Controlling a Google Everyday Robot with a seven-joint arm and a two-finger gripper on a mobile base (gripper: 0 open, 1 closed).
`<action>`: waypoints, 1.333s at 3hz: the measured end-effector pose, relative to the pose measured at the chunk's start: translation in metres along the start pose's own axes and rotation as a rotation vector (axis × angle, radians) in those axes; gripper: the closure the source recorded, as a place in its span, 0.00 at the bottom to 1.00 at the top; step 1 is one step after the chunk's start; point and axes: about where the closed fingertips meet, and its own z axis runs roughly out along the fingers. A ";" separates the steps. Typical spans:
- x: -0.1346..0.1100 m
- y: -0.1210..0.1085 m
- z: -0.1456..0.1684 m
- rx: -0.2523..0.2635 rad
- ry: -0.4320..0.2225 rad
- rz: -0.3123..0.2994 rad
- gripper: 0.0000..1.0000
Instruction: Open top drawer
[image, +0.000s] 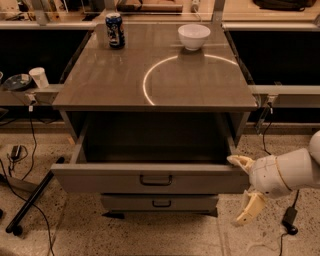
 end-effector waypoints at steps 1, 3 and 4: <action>-0.007 0.014 0.000 -0.007 -0.012 -0.039 0.00; -0.008 0.048 -0.015 0.010 -0.011 -0.065 0.00; -0.015 0.038 -0.011 0.013 -0.016 -0.077 0.00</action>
Offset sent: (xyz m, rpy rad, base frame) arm -0.0607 0.0009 0.0229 0.0097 -0.0747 0.0399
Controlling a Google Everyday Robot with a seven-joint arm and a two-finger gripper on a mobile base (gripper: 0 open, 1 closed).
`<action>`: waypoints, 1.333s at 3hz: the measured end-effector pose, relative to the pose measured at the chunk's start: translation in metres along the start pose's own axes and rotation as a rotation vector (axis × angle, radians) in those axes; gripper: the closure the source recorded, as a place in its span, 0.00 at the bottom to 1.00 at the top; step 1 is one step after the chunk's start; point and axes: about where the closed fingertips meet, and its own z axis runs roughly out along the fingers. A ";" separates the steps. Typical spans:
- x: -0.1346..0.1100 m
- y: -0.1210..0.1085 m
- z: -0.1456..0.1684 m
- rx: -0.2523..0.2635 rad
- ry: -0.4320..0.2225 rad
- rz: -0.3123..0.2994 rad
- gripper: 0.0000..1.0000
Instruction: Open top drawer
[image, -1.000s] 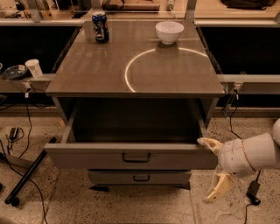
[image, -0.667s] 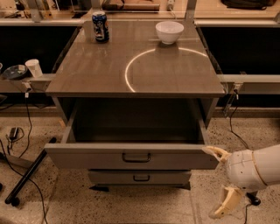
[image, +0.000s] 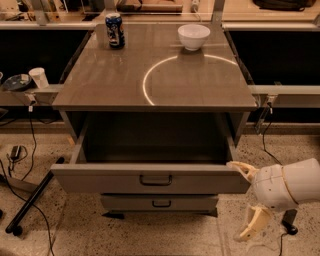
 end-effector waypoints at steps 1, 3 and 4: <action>-0.019 -0.043 0.032 -0.049 -0.010 -0.032 0.00; -0.029 -0.049 0.036 -0.035 0.012 -0.046 0.00; -0.037 -0.046 0.043 0.014 0.092 -0.091 0.00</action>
Offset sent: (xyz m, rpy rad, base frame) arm 0.0683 0.0341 -0.0148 0.0052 0.0351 0.0831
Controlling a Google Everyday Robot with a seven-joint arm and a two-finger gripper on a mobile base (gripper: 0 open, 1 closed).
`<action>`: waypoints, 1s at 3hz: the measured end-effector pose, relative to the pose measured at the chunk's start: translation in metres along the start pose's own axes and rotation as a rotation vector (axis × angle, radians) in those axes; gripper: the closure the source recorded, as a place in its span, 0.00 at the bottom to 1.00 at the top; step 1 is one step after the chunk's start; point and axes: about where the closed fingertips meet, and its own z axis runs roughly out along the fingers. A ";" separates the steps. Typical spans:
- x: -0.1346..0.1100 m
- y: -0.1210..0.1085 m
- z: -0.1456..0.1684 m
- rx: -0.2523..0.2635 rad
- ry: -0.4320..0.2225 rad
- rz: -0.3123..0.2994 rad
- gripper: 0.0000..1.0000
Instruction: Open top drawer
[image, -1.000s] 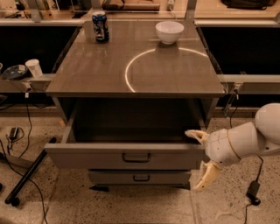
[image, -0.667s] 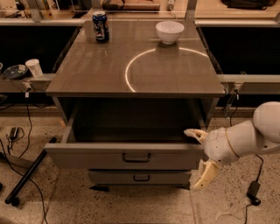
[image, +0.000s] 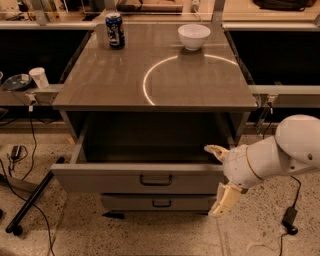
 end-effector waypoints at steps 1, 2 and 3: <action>0.004 0.007 0.006 0.002 -0.003 -0.007 0.00; 0.025 0.027 0.027 -0.021 0.008 0.036 0.00; 0.025 0.027 0.027 -0.021 0.008 0.035 0.00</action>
Offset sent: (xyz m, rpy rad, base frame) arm -0.0283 -0.0002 -0.0504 0.0016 0.0542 -0.0113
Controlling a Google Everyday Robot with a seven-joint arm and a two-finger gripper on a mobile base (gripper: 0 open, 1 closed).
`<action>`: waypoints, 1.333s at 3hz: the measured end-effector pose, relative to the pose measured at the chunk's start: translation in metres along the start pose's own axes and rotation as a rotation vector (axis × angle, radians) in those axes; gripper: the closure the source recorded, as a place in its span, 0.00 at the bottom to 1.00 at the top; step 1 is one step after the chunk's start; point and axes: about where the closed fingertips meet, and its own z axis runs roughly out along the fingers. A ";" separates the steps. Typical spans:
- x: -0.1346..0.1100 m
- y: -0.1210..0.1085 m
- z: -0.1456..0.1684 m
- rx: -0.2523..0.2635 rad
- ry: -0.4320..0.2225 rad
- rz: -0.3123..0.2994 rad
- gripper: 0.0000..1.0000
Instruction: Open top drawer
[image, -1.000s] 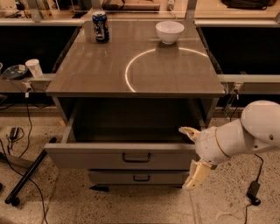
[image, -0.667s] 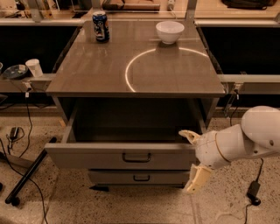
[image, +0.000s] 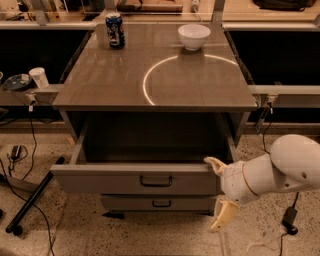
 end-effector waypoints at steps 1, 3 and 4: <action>0.004 0.010 -0.004 -0.023 -0.009 -0.020 0.00; 0.027 0.040 -0.026 -0.043 0.002 -0.008 0.00; 0.035 0.059 -0.041 -0.045 0.001 -0.005 0.00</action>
Offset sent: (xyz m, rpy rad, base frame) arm -0.0610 -0.0501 -0.0031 -0.0046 0.0442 0.0276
